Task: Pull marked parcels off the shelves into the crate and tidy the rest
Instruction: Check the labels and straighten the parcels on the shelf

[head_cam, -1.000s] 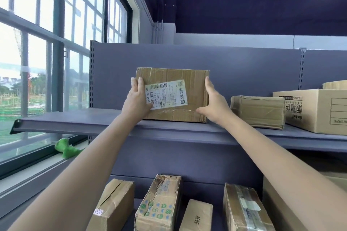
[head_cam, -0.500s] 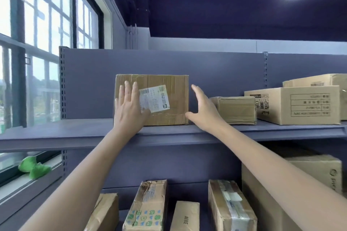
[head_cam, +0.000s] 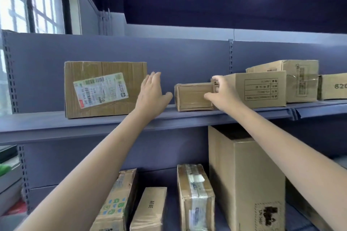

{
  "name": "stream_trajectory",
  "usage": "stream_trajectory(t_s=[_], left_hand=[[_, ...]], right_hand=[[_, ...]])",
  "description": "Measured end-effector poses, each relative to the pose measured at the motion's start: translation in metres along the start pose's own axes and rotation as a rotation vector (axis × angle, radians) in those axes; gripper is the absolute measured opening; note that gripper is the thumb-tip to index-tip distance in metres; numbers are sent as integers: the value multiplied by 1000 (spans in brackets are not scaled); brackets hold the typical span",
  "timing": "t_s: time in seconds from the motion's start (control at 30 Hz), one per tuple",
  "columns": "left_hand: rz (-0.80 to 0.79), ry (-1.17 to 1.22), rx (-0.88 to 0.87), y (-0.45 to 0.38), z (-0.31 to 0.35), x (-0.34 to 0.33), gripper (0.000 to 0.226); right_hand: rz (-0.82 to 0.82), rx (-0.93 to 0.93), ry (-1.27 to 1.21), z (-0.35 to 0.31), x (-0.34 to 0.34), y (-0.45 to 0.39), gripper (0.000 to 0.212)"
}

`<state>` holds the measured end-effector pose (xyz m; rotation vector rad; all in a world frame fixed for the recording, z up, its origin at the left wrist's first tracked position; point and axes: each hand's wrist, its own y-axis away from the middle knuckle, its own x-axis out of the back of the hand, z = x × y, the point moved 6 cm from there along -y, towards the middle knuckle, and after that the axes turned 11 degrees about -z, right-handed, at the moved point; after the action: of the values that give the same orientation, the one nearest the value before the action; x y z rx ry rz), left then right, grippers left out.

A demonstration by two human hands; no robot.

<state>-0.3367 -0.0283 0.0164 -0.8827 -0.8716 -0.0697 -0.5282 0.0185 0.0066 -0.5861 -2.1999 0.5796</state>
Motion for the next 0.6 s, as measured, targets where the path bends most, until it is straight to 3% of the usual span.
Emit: stream_trajectory(t_s=[0.1, 0.23, 0.37, 0.5, 0.6], left_hand=[[-75, 146, 95, -6, 11, -21, 57], [-138, 76, 238, -14, 12, -41, 38], [-202, 132, 273, -18, 18, -52, 14], [-100, 293, 239, -15, 22, -41, 16], [-39, 419, 171, -11, 28, -31, 36]], right_hand=[[-67, -51, -29, 12, -2, -2, 63], [-144, -125, -76, 22, -9, -7, 47], [-189, -68, -142, 21, -13, -11, 42], [-123, 50, -145, 16, -2, -7, 53], [-85, 141, -161, 8, 7, -5, 62]])
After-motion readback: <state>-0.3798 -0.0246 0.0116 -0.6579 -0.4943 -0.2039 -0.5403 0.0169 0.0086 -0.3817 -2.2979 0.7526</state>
